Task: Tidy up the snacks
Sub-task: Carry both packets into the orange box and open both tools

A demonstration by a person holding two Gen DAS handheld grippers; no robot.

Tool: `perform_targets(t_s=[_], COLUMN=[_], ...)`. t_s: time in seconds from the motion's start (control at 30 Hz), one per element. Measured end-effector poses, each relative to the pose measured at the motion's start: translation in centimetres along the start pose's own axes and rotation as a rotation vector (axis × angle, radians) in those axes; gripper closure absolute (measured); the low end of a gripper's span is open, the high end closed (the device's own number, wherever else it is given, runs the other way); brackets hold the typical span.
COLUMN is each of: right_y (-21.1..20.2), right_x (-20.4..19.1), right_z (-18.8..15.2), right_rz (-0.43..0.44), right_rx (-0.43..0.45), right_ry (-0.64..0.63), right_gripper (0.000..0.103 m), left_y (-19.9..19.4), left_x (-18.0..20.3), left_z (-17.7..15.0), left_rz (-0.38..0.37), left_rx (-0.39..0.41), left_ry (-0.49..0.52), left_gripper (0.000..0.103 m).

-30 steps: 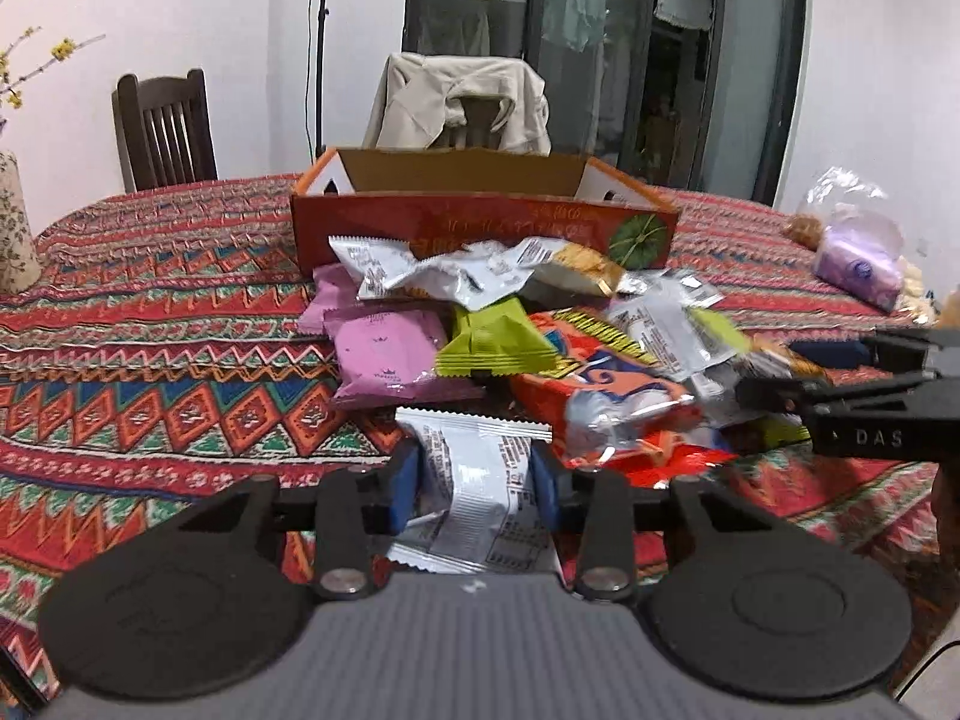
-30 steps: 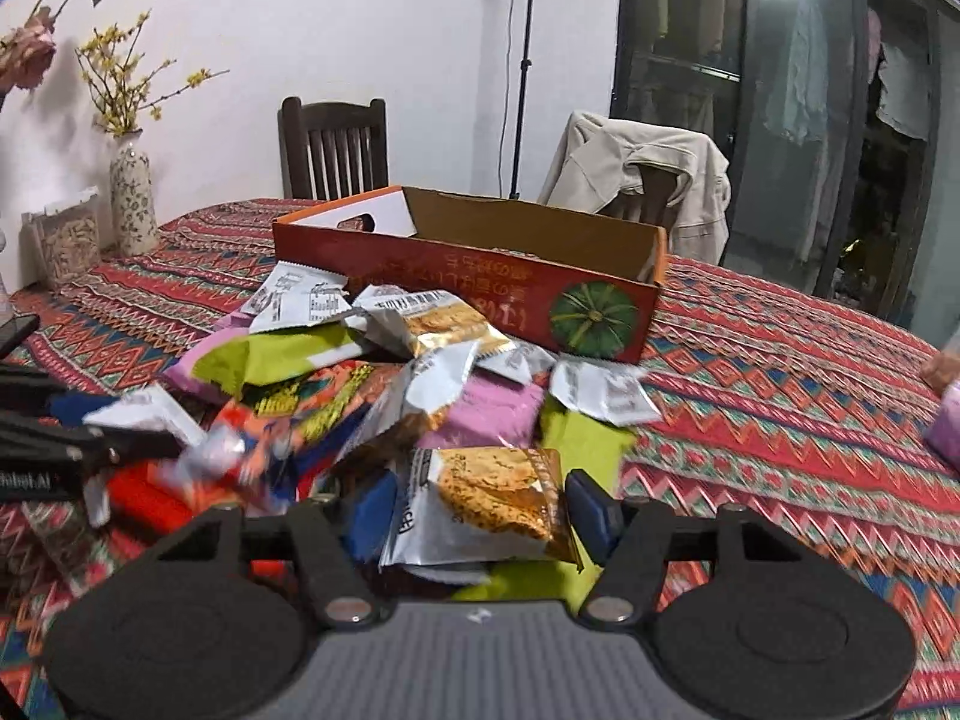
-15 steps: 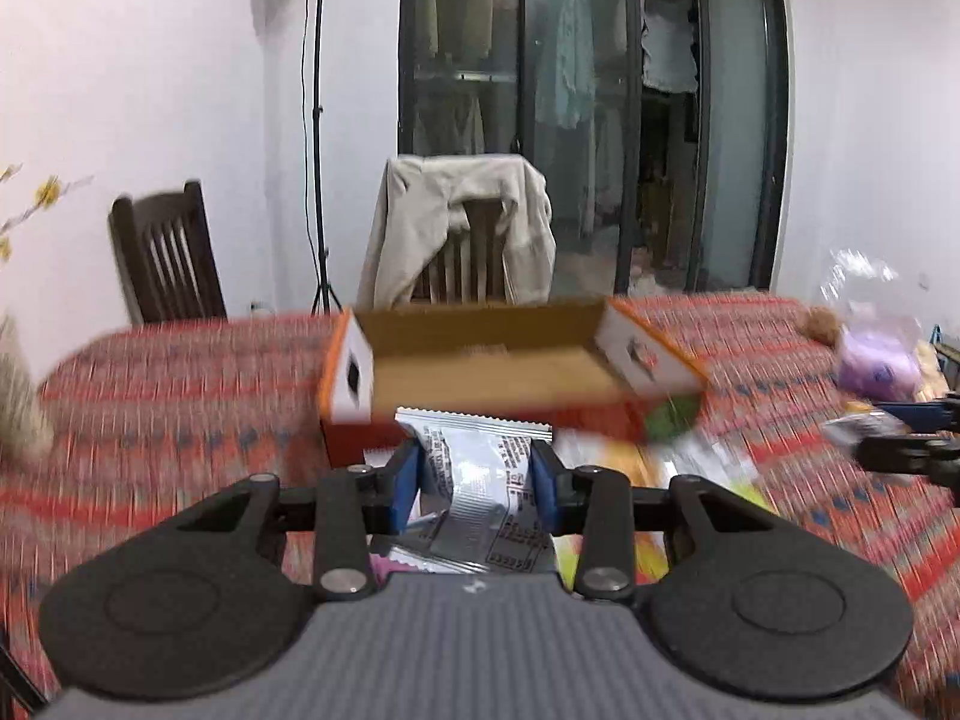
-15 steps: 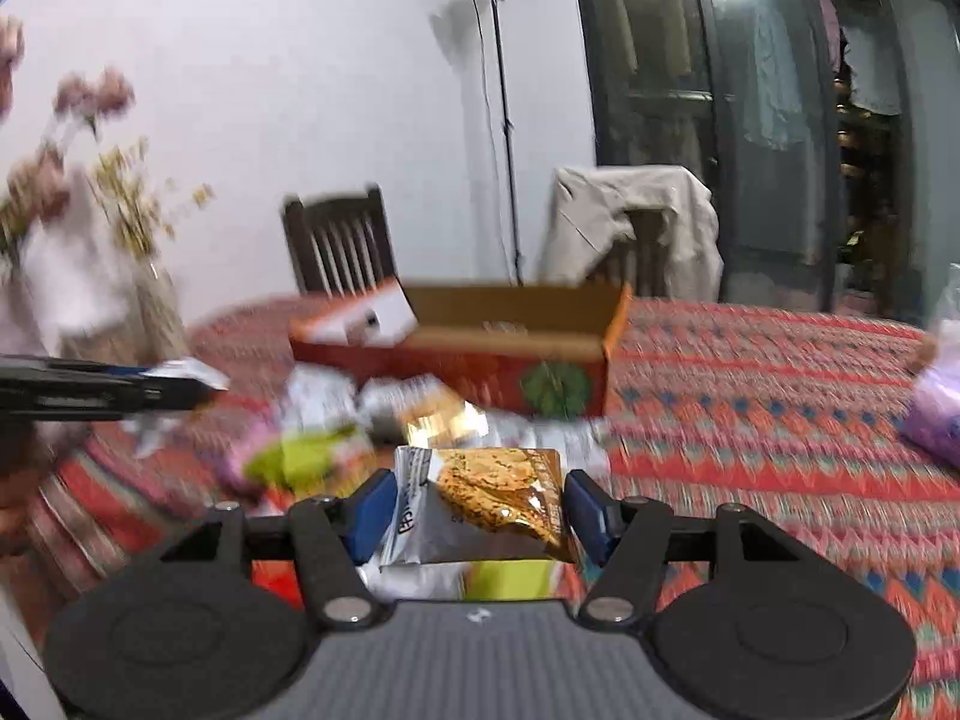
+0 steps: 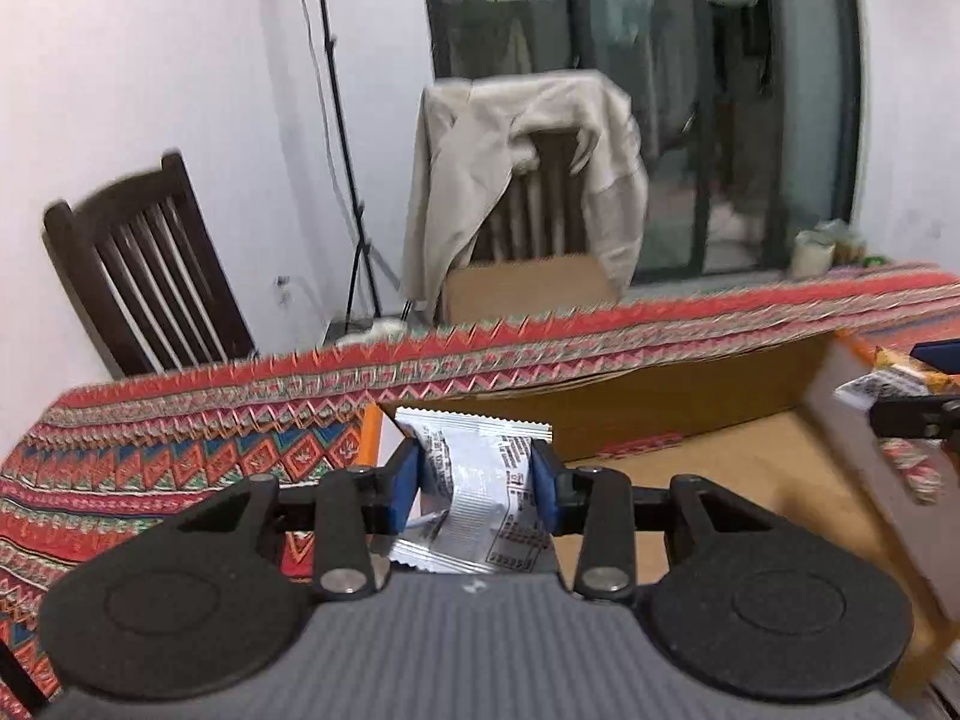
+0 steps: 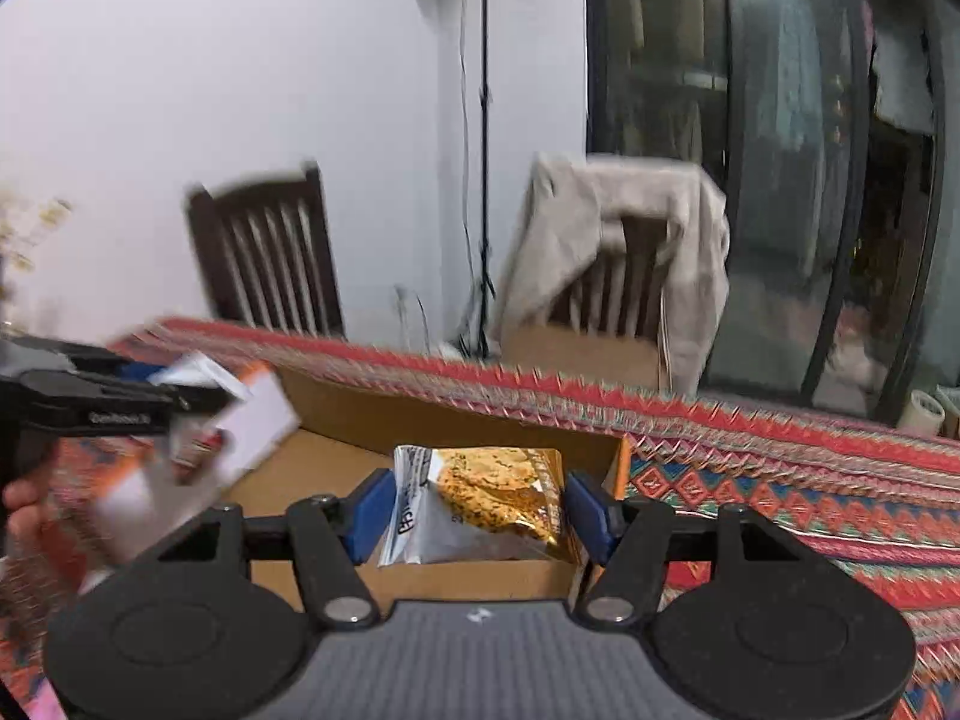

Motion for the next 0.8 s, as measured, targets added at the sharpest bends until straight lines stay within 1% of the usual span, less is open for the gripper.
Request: perform_targets(t_s=[0.07, 0.13, 0.17, 0.23, 0.27, 0.33, 0.37, 0.4, 0.43, 0.47, 0.5, 0.57, 0.63, 0.7, 0.8], right_y=[4.0, 7.1, 8.5, 9.9, 10.6, 11.6, 11.7, 12.2, 12.4, 12.6, 12.7, 12.6, 12.0, 10.9, 7.4], right_x=[-0.5, -1.0, -1.1, -1.4, -1.5, -1.7, -1.7, -1.6, -1.5, -1.6, -1.8, -2.0, -2.2, -2.0, -2.1], right_z=[0.6, 0.8, 0.8, 0.6, 0.7, 0.9, 0.8, 0.7, 0.7, 0.7, 0.7, 0.6, 0.9, 1.3, 2.2], right_rz=[-0.045, -0.079, -0.100, -0.126, -0.145, -0.187, -0.196, -0.196, -0.188, -0.186, -0.189, -0.195, -0.195, -0.183, -0.145], right_rx=[-0.068, -0.125, -0.148, -0.176, -0.183, -0.197, -0.212, -0.236, -0.251, -0.255, -0.253, -0.242, -0.210, -0.181, -0.131], right_ry=[-0.017, -0.043, -0.054, -0.081, -0.099, -0.145, -0.154, -0.156, -0.156, -0.164, -0.177, -0.195, -0.195, -0.167, -0.119], right_gripper=[0.041, 0.041, 0.041, 0.041, 0.040, 0.038, 0.038, 0.037, 0.036, 0.036, 0.034, 0.030, 0.030, 0.030, 0.030], left_y=[1.9, 3.0, 3.6, 4.4, 4.5, 5.2, 5.3, 5.1, 4.9, 4.6, 4.4, 3.6, 2.8, 1.6, -2.2], left_x=[0.1, 0.1, 0.2, 0.1, -0.1, -0.7, -0.9, -0.8, -0.9, -0.8, -0.9, -1.0, -1.2, -1.2, -1.9], left_z=[-0.2, -0.3, -0.3, -0.6, -0.7, -0.9, -1.0, -0.9, -0.9, -0.9, -0.9, -0.6, -0.3, 0.3, 1.2], left_rz=[0.012, 0.069, 0.069, 0.045, 0.041, 0.056, 0.046, 0.028, 0.027, 0.030, 0.027, 0.026, 0.023, 0.007, -0.015], left_rx=[-0.032, -0.030, -0.038, -0.084, -0.107, -0.161, -0.176, -0.169, -0.159, -0.145, -0.127, -0.091, -0.085, -0.080, -0.023], left_ry=[0.015, 0.035, 0.039, 0.034, 0.017, -0.029, -0.047, -0.050, -0.048, -0.044, -0.042, -0.056, -0.076, -0.091, -0.104], left_gripper=[0.064, 0.064, 0.063, 0.063, 0.062, 0.053, 0.049, 0.044, 0.041, 0.035, 0.027, 0.021, 0.021, 0.021, 0.019])
Point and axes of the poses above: each gripper's, at about its wrist camera, not at the fingertips, and y roughly the way its jaws point, x to its right, z to its top, the point moved 3 cm from there along y, roughly the way its jaws point, and after that the axes turned 3 degrees about y, right-handed, at the moved point
